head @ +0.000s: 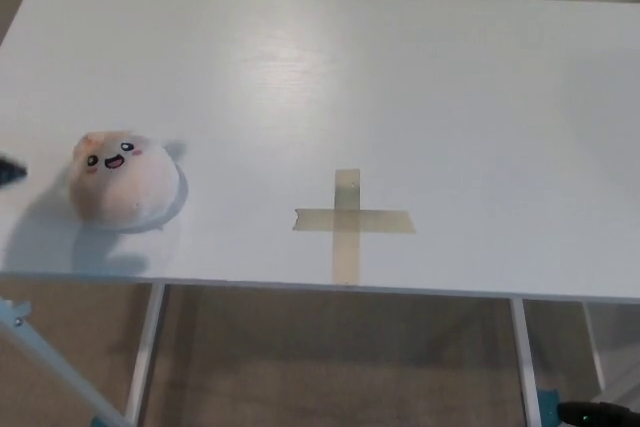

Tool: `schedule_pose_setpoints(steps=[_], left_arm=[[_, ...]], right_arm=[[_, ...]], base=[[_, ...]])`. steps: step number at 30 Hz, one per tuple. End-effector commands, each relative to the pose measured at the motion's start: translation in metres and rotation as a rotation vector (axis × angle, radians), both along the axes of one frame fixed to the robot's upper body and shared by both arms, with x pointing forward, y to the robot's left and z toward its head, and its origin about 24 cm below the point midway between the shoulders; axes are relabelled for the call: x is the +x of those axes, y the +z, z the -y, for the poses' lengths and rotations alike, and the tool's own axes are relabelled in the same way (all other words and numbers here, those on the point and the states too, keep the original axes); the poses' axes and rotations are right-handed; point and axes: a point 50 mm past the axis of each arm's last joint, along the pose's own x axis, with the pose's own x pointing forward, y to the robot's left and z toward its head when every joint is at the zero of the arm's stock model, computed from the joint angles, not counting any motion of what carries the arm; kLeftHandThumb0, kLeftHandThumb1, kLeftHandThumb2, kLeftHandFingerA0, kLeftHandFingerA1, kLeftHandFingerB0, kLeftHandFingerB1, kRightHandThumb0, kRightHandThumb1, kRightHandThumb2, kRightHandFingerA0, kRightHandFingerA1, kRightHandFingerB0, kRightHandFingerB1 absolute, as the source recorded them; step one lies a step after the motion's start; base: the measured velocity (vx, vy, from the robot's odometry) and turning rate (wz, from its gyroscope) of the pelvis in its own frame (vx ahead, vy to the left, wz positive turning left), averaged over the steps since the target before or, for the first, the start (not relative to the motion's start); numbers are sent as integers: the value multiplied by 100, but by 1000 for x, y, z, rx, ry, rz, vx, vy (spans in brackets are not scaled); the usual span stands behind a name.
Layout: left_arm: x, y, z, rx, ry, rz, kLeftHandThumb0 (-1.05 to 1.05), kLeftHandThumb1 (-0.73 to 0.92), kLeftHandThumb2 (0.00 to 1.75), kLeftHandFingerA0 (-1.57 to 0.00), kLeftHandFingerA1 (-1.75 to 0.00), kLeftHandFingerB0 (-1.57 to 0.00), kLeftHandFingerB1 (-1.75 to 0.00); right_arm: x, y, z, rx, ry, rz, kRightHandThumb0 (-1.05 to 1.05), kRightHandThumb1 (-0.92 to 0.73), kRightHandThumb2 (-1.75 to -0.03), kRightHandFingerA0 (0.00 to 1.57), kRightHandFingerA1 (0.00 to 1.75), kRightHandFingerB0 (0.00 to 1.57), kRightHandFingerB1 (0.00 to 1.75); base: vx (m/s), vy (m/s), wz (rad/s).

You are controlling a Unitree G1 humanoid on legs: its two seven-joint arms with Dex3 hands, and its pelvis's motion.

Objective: Use the left hand to take the pink dumpling toy on a person's hand and put it on the desk.

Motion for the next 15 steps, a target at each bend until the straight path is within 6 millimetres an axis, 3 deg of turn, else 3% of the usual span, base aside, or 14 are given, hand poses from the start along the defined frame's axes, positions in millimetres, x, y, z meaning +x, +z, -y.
schedule_pose_setpoints(steps=[1,6,7,8,12,15], left_arm=[[-122,-48,2,-447,-263,-122,-26,48,54,-81,-60,-70,-52],[-139,-62,3,-510,-287,-235,-26,49,54,-79,-61,-69,-52],[-157,-81,0,-484,-308,-485,-27,51,54,-75,-60,-63,-49],[-164,-89,-2,-457,-309,-605,-27,51,54,-75,-60,-63,-49],[-167,-123,-13,-236,-219,-963,-34,54,55,-57,-48,-46,-39],[-167,-136,-17,-192,-177,-1033,-37,54,56,-53,-46,-43,-38]], right_arm=[[-30,-15,4,-17,-3,-90,-22,-68,-60,55,43,51,42],[-34,-17,4,-22,2,-101,-22,-68,-60,55,43,51,42],[-37,-18,6,-25,0,-105,-22,-68,-60,55,43,51,42],[-38,-18,6,-24,-1,-105,-22,-68,-60,55,43,51,42],[-40,-19,5,-25,2,-113,-22,-68,-60,55,43,52,42],[-40,-19,5,-28,7,-114,-22,-68,-60,55,43,52,42]], base=[[0,0,0],[0,0,0],[0,0,0],[0,0,0],[0,0,0],[0,0,0]])
